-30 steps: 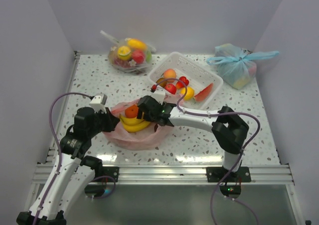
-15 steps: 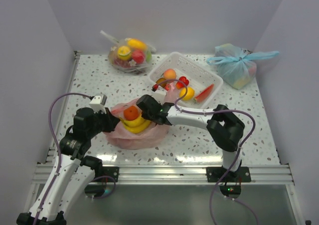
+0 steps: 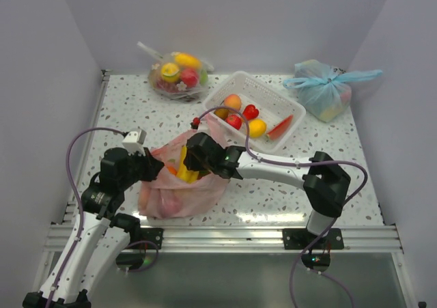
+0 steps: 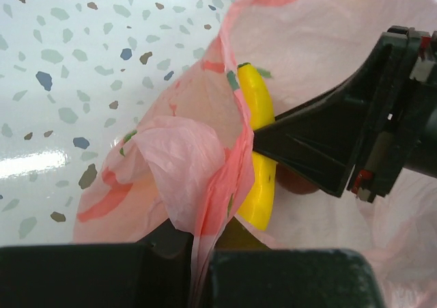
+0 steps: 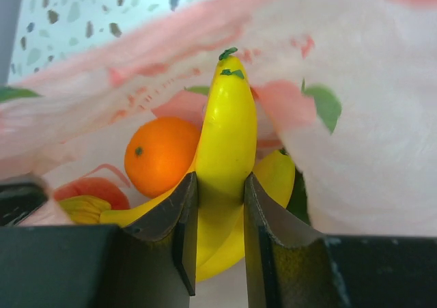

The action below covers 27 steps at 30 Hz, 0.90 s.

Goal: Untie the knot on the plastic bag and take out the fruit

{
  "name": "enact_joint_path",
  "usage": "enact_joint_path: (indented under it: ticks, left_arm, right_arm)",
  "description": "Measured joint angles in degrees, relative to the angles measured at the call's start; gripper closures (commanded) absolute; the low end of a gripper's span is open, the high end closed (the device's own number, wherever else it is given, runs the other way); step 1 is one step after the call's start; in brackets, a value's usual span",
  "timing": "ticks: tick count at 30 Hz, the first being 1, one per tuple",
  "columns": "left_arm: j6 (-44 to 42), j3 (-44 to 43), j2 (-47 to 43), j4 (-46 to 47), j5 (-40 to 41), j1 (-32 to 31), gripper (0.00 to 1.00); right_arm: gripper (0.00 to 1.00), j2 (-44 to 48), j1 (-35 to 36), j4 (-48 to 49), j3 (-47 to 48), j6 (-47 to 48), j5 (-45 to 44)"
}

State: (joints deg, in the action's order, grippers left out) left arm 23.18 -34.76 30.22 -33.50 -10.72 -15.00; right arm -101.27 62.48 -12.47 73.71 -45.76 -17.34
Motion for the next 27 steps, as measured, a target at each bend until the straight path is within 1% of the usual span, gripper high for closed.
enact_joint_path:
  ticks: [4, 8, 15, 18, 22, 27]
  left_arm:
    - [0.0, 0.0, -0.4, 0.4, 0.0, 0.0, 1.0]
    - [0.1, -1.2, 2.8, 1.7, 0.5, 0.0, 1.0]
    - [-1.4, -11.6, 10.5, 3.1, 4.2, 0.0, 1.0]
    - [-1.8, -13.8, 12.1, 4.0, 6.9, 0.0, 1.0]
    - [-1.3, -13.6, 13.9, 4.1, 11.3, 0.0, 1.0]
    - [1.3, -9.9, 14.1, 4.2, 14.9, 0.0, 1.0]
  right_arm:
    - [1.0, 1.8, 1.1, 3.6, -0.6, 5.9, 0.5]
    - [1.0, 2.0, 1.2, 6.9, 0.3, 12.2, -0.6]
    - [1.0, 2.1, 1.1, 11.6, 5.7, 25.5, -7.6]
    - [1.0, 2.9, 0.8, 13.2, 6.7, 30.0, -9.7]
    - [1.0, 5.8, 0.5, 13.7, 6.2, 34.2, -11.3]
    - [1.0, 10.8, 0.2, 14.9, 0.3, 34.4, -10.1]
